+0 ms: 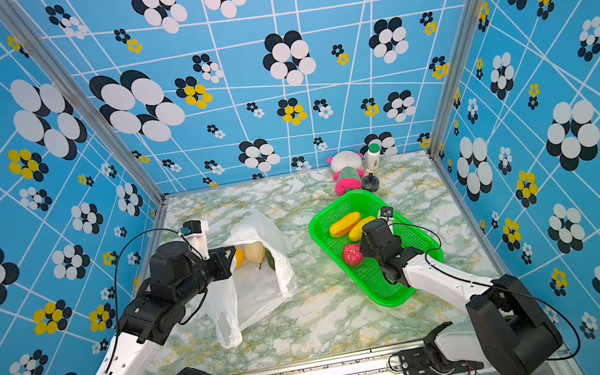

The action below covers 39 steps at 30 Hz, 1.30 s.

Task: Untie the knot of the plastic bag and take out the fruit
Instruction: 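Lower the pale pear into the green basket and open the right gripper, then move the right gripper back into the bag held open by the left gripper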

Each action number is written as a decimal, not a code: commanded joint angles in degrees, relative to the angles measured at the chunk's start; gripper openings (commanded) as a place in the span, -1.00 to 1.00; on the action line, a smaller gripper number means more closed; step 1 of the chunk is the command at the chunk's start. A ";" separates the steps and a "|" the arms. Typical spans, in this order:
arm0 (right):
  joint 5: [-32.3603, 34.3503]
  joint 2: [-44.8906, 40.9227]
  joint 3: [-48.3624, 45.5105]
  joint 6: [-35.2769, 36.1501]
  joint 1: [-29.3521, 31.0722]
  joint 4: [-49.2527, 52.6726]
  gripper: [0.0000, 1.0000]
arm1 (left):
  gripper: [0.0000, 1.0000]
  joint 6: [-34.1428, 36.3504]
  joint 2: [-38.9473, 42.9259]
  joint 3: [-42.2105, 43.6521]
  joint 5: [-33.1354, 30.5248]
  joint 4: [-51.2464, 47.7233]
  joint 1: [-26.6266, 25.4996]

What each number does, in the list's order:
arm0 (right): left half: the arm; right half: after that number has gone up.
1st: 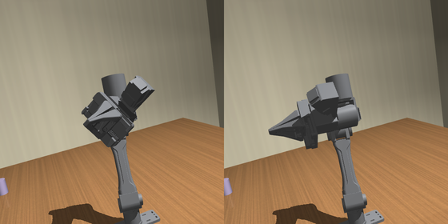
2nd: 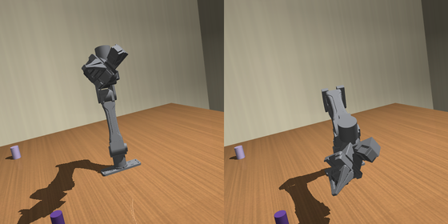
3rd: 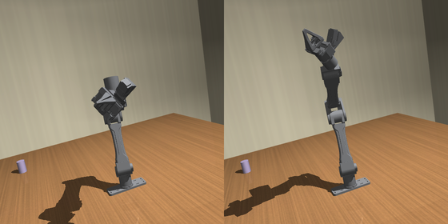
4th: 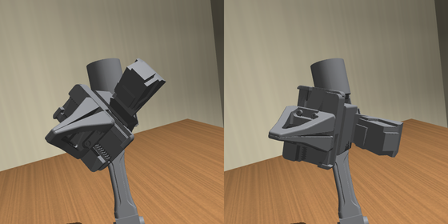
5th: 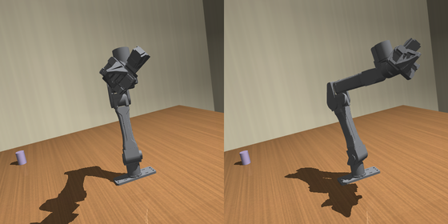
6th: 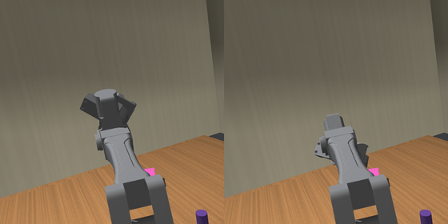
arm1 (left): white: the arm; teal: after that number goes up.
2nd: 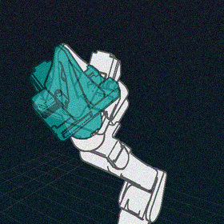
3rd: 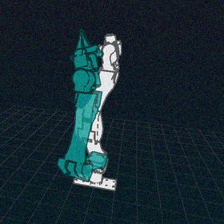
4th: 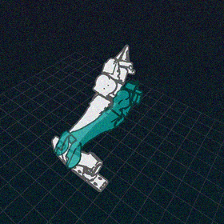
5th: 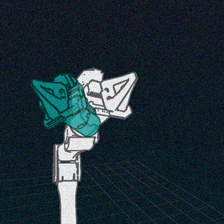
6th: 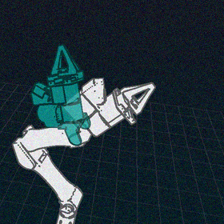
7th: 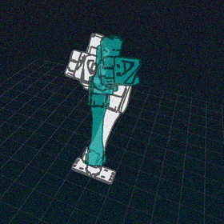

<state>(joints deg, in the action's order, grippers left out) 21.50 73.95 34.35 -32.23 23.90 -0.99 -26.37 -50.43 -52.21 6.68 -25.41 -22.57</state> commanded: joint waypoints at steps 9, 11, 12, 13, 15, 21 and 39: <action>-1.89 3.98 3.03 -0.03 -0.35 2.56 0.62 | -1.00 0.55 0.42 -0.37 -0.23 -0.77 0.23; -1.64 3.12 3.14 -0.06 -0.35 3.08 0.71 | -1.00 0.63 0.64 -0.66 -0.39 -1.00 0.17; -1.59 2.60 3.01 -0.03 -0.35 3.10 0.77 | -1.00 0.69 0.89 -0.47 -0.43 -0.81 0.16; -1.60 2.05 2.85 -0.03 -0.34 3.11 0.80 | -1.00 0.65 1.11 0.00 -0.42 -0.48 0.17; -2.33 0.39 2.91 0.14 -0.30 4.07 0.87 | -1.00 0.38 1.48 0.85 -0.39 0.26 0.14; -1.51 -9.52 2.18 1.46 1.60 8.80 0.93 | -1.00 0.64 0.18 -0.64 0.09 -0.30 0.09; -8.88 -22.57 -3.35 30.59 46.01 -16.41 0.26 | -1.00 0.78 -1.37 -1.59 0.01 0.86 0.13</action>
<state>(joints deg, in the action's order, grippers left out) 14.24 46.78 30.09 -9.21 65.47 -10.31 -26.35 -51.81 -52.66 6.70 -25.26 -22.57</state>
